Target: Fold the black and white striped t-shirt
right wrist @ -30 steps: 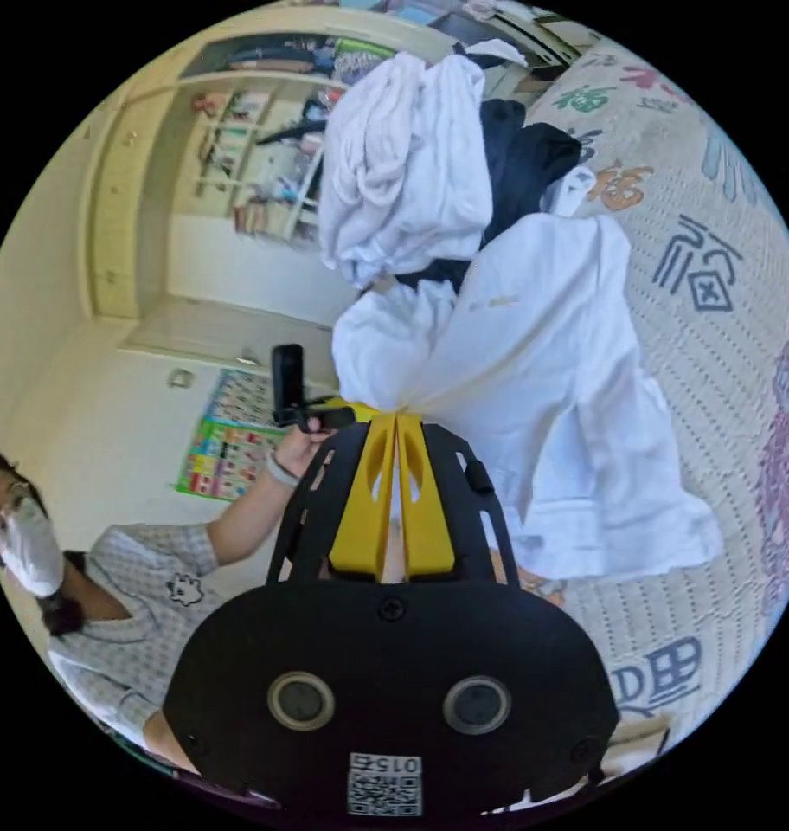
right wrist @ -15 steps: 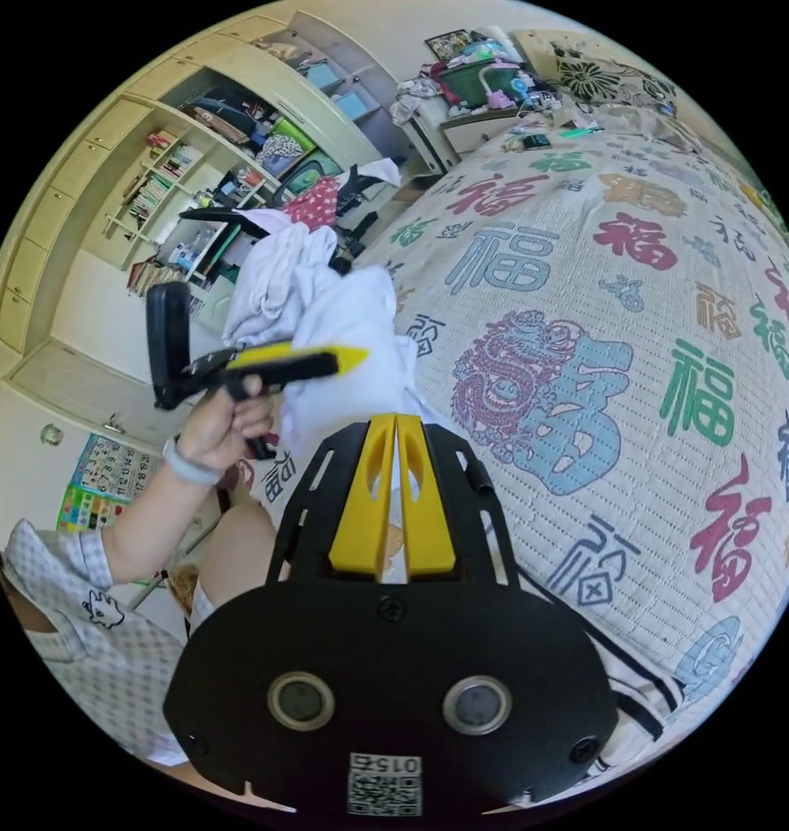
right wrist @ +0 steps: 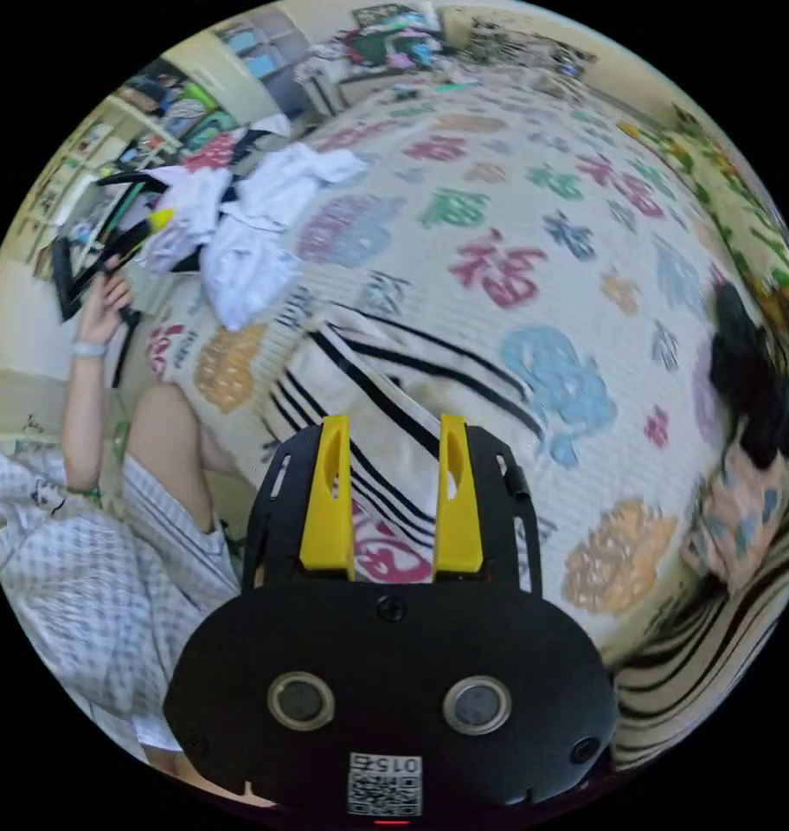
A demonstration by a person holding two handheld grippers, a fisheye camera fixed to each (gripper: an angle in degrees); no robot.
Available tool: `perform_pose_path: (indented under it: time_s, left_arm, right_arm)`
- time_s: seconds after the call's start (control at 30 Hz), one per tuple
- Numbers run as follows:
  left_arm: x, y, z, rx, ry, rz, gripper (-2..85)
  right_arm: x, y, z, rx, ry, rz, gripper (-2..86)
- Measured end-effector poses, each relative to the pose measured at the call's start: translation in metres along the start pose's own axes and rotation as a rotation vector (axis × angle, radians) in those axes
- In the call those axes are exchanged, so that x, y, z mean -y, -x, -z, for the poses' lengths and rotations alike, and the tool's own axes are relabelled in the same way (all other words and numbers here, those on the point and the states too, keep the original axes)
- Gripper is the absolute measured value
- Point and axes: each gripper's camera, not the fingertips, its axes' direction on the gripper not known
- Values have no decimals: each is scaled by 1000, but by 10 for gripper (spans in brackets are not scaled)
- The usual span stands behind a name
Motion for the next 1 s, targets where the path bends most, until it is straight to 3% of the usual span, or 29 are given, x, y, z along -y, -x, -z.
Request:
perform_pose_path:
  time_s: [0.07, 0.13, 0.23, 0.33, 0.43, 0.53, 0.6, 0.67, 0.77, 0.83, 0.93, 1.0]
  left_arm:
    - [-25, -29, -21, -123, 85, -15, 104]
    - [-54, -64, -71, -269, 217, 28, 126]
    - [-71, -106, -131, -317, 352, 8, 118]
    - [-77, -137, -158, -335, 449, -65, 63]
    - [-83, -153, -128, -471, 400, -191, 24]
    - [-107, -160, -104, -486, 519, -302, 18]
    - [-121, -154, -94, -500, 567, -259, 20]
    - [-127, -145, -83, -501, 547, -187, 29]
    - [-122, -147, -79, -363, 487, -147, 87]
    - [-113, -176, -98, -309, 480, -197, 138]
    - [-112, -228, -138, -325, 526, -298, 148]
    - [-115, -255, -167, -345, 593, -325, 137]
  right_arm:
    - [-21, -23, -3, -12, 46, -79, 141]
    - [-38, -40, -5, 98, 20, -130, 135]
    - [-50, -48, -8, 191, 18, -144, 91]
    - [-63, -39, 16, 178, 4, -52, 48]
    - [-94, -16, 48, 200, -16, 118, 40]
    - [-135, 3, 56, 169, 81, 218, 38]
    - [-164, 1, 56, 194, 128, 197, 39]
    - [-181, -12, 64, 245, 76, 132, 46]
    - [-200, -47, 78, 311, -50, -23, 66]
    - [-205, -62, 80, 298, -88, -78, 78]
    - [-195, -78, 62, 313, -7, -133, 124]
    - [-186, -81, 50, 443, -2, -134, 116]
